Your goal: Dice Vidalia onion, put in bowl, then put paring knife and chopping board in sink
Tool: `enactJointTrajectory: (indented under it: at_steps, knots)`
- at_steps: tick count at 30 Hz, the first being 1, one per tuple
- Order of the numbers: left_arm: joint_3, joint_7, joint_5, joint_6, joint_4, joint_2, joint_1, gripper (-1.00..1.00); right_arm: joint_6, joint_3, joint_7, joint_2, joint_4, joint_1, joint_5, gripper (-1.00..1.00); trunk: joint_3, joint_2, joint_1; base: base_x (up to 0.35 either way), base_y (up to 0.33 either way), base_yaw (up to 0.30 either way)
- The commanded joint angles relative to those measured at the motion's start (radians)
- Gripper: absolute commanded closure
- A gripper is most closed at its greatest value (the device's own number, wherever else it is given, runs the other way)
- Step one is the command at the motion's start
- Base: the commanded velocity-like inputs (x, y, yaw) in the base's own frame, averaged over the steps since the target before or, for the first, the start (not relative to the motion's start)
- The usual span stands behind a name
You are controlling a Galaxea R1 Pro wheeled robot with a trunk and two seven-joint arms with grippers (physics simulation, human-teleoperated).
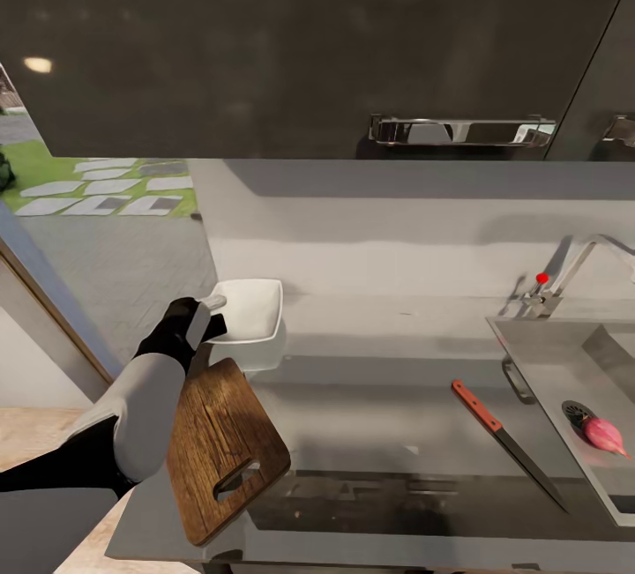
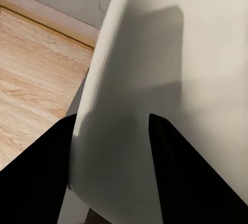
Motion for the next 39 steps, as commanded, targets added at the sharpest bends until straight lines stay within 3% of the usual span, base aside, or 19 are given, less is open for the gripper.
enactJointTrajectory:
  at_steps: [1,37,38,39]
  knots:
    - [0.007,-0.004,-0.008,0.004,-0.003,-0.002,-0.001,1.0,-0.004,-0.003,0.001,0.0,0.001,-0.001,-0.003,-1.0,-0.002,-0.002,0.001,0.0,0.0,0.0]
    - [0.006,-0.004,-0.01,0.005,-0.005,-0.013,-0.001,1.0,-0.004,-0.003,0.001,0.0,0.001,-0.001,-0.003,-1.0,-0.002,-0.002,0.001,0.0,0.0,0.0]
    - [0.006,-0.004,-0.01,0.005,-0.005,-0.014,-0.001,-1.0,-0.004,-0.003,0.001,0.0,0.001,-0.001,-0.003,-1.0,-0.002,-0.002,0.001,0.0,0.0,0.0]
    - [0.006,-0.004,-0.01,0.005,-0.005,-0.015,-0.001,-1.0,-0.004,-0.003,0.001,0.0,0.001,-0.001,-0.003,-1.0,-0.002,-0.002,0.001,0.0,0.0,0.0]
